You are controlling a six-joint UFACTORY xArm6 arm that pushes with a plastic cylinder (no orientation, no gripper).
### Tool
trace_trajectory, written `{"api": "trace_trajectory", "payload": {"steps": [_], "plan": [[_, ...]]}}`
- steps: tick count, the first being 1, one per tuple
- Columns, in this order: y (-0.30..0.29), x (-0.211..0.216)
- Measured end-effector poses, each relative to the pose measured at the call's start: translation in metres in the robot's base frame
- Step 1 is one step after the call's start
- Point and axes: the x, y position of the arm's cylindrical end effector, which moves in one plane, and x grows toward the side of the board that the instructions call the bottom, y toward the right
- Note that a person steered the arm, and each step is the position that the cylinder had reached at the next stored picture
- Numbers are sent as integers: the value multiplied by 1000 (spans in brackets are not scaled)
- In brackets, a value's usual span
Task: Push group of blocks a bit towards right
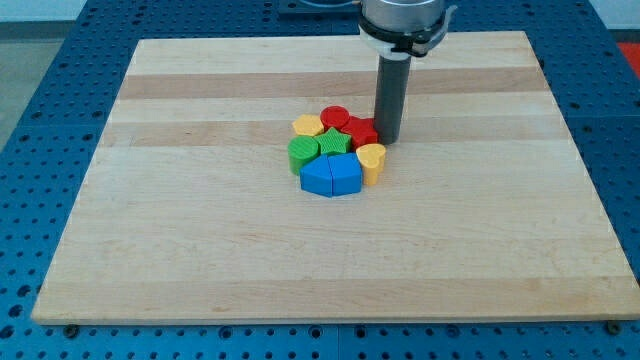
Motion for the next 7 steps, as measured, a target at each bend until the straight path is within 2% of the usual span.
{"api": "trace_trajectory", "payload": {"steps": [2,3,4,5,6,7], "plan": [[12,4],[35,28],[42,69],[26,117],[-29,135],[-107,135]]}}
